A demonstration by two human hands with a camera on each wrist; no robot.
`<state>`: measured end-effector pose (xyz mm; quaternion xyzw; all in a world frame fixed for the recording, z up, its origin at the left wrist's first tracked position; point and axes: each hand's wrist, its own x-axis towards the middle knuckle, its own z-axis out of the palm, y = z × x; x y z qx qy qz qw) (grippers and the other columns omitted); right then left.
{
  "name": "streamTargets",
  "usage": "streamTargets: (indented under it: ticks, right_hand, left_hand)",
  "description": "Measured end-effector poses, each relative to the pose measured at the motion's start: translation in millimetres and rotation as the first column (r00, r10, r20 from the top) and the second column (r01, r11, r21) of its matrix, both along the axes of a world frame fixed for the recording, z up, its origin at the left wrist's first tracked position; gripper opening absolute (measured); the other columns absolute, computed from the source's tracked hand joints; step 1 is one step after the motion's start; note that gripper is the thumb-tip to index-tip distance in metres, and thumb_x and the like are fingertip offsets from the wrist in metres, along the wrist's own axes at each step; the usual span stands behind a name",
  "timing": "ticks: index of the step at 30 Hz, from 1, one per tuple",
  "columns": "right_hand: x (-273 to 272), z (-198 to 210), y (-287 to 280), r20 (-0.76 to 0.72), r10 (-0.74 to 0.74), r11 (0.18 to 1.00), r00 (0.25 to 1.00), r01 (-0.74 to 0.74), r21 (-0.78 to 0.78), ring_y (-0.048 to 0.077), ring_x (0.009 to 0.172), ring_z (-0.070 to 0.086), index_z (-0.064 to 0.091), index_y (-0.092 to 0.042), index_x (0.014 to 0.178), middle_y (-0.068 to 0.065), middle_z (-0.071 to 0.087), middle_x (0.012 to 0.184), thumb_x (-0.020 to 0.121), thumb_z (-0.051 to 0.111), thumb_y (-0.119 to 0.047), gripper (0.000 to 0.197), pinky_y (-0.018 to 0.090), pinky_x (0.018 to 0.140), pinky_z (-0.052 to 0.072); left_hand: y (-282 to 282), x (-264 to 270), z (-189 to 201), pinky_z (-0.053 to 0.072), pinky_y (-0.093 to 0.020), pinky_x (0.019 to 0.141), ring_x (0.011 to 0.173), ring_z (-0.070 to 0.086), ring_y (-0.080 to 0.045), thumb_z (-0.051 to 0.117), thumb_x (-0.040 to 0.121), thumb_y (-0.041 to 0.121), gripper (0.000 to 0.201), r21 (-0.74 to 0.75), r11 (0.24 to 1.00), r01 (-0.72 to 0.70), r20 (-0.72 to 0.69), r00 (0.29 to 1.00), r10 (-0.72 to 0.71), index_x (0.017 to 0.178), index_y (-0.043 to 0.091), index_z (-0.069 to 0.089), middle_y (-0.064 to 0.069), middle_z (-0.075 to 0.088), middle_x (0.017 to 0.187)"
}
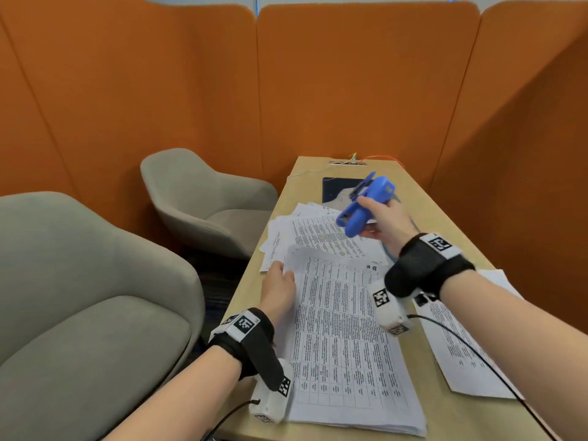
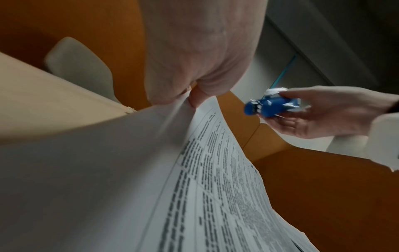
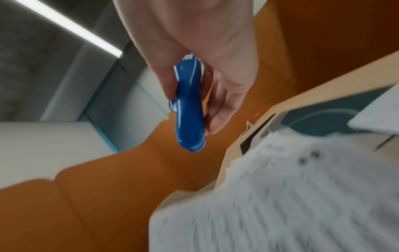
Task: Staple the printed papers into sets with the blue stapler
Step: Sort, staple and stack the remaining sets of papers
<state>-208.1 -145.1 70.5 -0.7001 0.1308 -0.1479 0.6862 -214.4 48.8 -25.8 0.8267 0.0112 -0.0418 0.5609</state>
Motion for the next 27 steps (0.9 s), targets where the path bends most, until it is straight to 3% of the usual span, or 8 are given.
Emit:
streamTargets:
  ticks: [4, 7, 11, 14, 18, 20, 22, 27]
  right_hand:
    - [6.5, -14.0, 39.5, -0.020, 0.012, 0.991, 1.000, -0.015, -0.130, 0.031, 0.084, 0.069, 0.057, -0.009, 0.104, 0.016, 0.069, 0.100, 0.084, 0.069, -0.028, 0.029, 0.039, 0.069, 0.060]
    - [14.0, -24.2, 51.1, -0.053, -0.020, 0.967, 0.998, 0.006, -0.256, 0.032, 0.088, 0.068, 0.060, -0.014, 0.089, 0.013, 0.070, 0.095, 0.065, 0.068, -0.049, 0.043, 0.048, 0.082, 0.056]
    - [20.5, -31.4, 60.7, -0.066, -0.036, 0.961, 0.997, 0.017, -0.277, 0.026, 0.080, 0.060, 0.057, -0.010, 0.090, 0.005, 0.061, 0.082, 0.050, 0.063, -0.061, 0.065, 0.041, 0.076, 0.049]
    - [19.1, -25.6, 72.0, -0.050, -0.019, 0.980, 0.999, 0.009, -0.198, 0.025, 0.085, 0.058, 0.051, -0.012, 0.101, 0.006, 0.059, 0.092, 0.057, 0.061, -0.053, 0.061, 0.041, 0.082, 0.046]
    - [20.5, -15.9, 81.3, -0.062, -0.019, 0.987, 0.998, 0.009, -0.158, 0.021, 0.067, 0.045, 0.050, -0.017, 0.068, 0.005, 0.051, 0.073, 0.073, 0.055, -0.041, 0.025, 0.034, 0.068, 0.036]
    - [25.2, -16.5, 80.8, -0.064, -0.048, 0.985, 0.997, 0.037, -0.166, 0.022, 0.067, 0.043, 0.047, -0.017, 0.064, 0.003, 0.047, 0.068, 0.080, 0.055, -0.037, 0.027, 0.032, 0.064, 0.033]
    - [29.4, -17.7, 82.4, -0.058, -0.075, 0.981, 0.995, 0.063, -0.181, 0.025, 0.072, 0.046, 0.050, -0.015, 0.065, 0.003, 0.049, 0.069, 0.082, 0.056, -0.041, 0.031, 0.034, 0.068, 0.034]
    - [32.5, -19.5, 86.7, -0.052, -0.087, 0.980, 0.995, 0.076, -0.185, 0.025, 0.083, 0.056, 0.062, -0.008, 0.091, 0.007, 0.060, 0.087, 0.079, 0.059, -0.061, 0.055, 0.035, 0.080, 0.042]
  left_hand:
    - [-3.7, -2.1, 3.8, 0.044, -0.039, 0.095, 0.110, 0.055, -0.028, 0.035, 0.099, 0.018, 0.028, 0.016, 1.000, -0.003, 0.079, 0.997, 0.002, 0.123, 0.009, 0.047, -0.011, 0.057, 0.122]
    - [-4.1, -3.5, 7.1, 0.044, -0.036, 0.090, 0.107, 0.055, -0.029, 0.036, 0.099, 0.015, 0.024, 0.028, 1.000, -0.001, 0.133, 0.991, -0.003, 0.117, 0.006, 0.049, -0.013, 0.058, 0.116]
    - [-7.2, -4.1, 10.9, 0.045, -0.040, 0.091, 0.105, 0.055, -0.030, 0.037, 0.099, 0.016, 0.019, 0.034, 0.999, 0.006, 0.187, 0.982, -0.013, 0.111, 0.007, 0.047, -0.013, 0.059, 0.111]
    - [-7.8, -6.2, 13.6, 0.044, -0.038, 0.088, 0.103, 0.056, -0.028, 0.036, 0.099, 0.016, 0.009, 0.012, 1.000, 0.011, 0.205, 0.979, -0.013, 0.108, 0.015, 0.037, -0.013, 0.059, 0.110]
    - [-9.5, -10.6, 16.6, 0.040, -0.034, 0.082, 0.098, 0.057, -0.025, 0.037, 0.097, 0.015, 0.026, -0.005, 0.999, 0.037, 0.239, 0.970, -0.035, 0.122, 0.019, 0.033, -0.011, 0.062, 0.098]
    - [-12.1, -12.8, 18.8, 0.036, -0.032, 0.080, 0.095, 0.056, -0.024, 0.037, 0.097, 0.016, 0.042, 0.024, 0.998, 0.063, 0.243, 0.968, -0.067, 0.137, 0.020, 0.027, -0.010, 0.061, 0.091]
    - [-14.1, -14.0, 20.3, 0.034, -0.030, 0.081, 0.099, 0.057, -0.026, 0.037, 0.097, 0.016, 0.047, 0.044, 0.996, 0.079, 0.247, 0.965, -0.087, 0.142, 0.021, 0.023, -0.014, 0.063, 0.100]
    - [-14.3, -16.0, 23.6, 0.035, -0.030, 0.083, 0.110, 0.053, -0.026, 0.037, 0.097, 0.013, 0.045, 0.058, 0.994, 0.088, 0.276, 0.956, -0.101, 0.140, 0.021, 0.026, -0.015, 0.062, 0.117]
